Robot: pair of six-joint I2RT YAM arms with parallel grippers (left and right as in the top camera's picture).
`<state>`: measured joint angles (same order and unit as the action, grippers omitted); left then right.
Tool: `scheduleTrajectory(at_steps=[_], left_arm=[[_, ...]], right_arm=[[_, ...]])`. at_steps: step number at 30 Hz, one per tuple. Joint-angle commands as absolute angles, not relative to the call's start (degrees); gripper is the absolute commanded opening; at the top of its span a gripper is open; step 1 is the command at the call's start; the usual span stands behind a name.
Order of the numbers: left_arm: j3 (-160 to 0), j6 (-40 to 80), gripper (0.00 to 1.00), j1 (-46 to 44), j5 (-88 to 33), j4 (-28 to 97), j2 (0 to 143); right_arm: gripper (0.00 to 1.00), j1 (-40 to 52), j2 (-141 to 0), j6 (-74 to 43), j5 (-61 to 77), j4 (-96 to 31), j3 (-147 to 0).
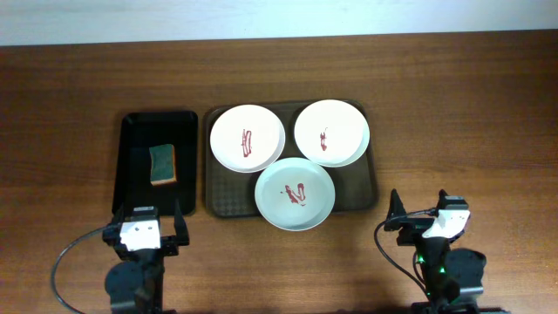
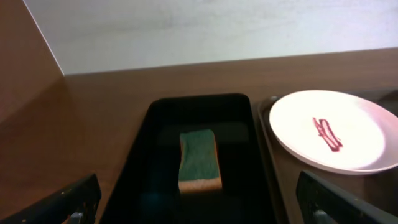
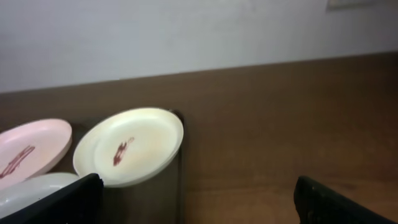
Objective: Clean dirty plates on tray and stack at the side
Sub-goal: 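Move the left gripper over the green sponge and the right gripper toward the plates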
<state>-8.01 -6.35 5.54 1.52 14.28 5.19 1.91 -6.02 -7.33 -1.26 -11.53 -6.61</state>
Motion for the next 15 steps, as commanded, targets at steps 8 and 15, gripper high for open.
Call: scheduleTrajectory(at_steps=[8,15], left_arm=[[-33.12,-5.61,0.99,5.78,0.91,27.94,30.92],[-49.76,-5.63,0.99,5.78,-5.93,42.04,47.46]], right_arm=[[0.99,2.2,-34.89,-7.79,-1.8,-28.62,-35.99],[0.99,2.24,-52.53,-7.81,-1.98,-49.47,-56.38]])
